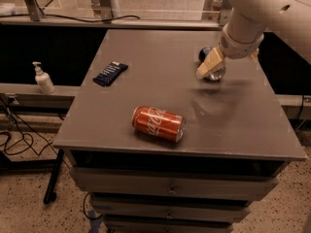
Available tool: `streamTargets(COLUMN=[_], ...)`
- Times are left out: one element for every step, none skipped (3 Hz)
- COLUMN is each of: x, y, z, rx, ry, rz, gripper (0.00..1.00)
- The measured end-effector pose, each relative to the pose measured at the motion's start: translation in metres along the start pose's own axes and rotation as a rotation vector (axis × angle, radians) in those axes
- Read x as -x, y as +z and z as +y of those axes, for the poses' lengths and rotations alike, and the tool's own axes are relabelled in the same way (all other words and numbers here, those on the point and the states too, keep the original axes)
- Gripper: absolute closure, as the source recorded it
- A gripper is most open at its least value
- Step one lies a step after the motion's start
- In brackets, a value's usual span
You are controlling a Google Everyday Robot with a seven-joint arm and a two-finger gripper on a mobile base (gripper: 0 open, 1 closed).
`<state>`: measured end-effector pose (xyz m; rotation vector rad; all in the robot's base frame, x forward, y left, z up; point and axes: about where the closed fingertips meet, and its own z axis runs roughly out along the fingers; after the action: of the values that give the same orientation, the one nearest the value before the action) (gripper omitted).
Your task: Place pepsi can upright
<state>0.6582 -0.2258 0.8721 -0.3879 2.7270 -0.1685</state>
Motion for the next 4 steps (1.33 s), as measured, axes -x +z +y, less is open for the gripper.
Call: streamTargets(x=[0.017, 0.041, 0.067, 0.087], y=[0.027, 0.036, 0.030, 0.029], z=[-0.018, -0.015, -0.006, 0.006], rx=[0.070, 0.192, 0.273, 0.303], ry=[0.127, 0.209, 0.241, 0.236], rz=[0.024, 0.017, -0.012, -0.023], gripper=[0.00, 0.00, 0.00, 0.00])
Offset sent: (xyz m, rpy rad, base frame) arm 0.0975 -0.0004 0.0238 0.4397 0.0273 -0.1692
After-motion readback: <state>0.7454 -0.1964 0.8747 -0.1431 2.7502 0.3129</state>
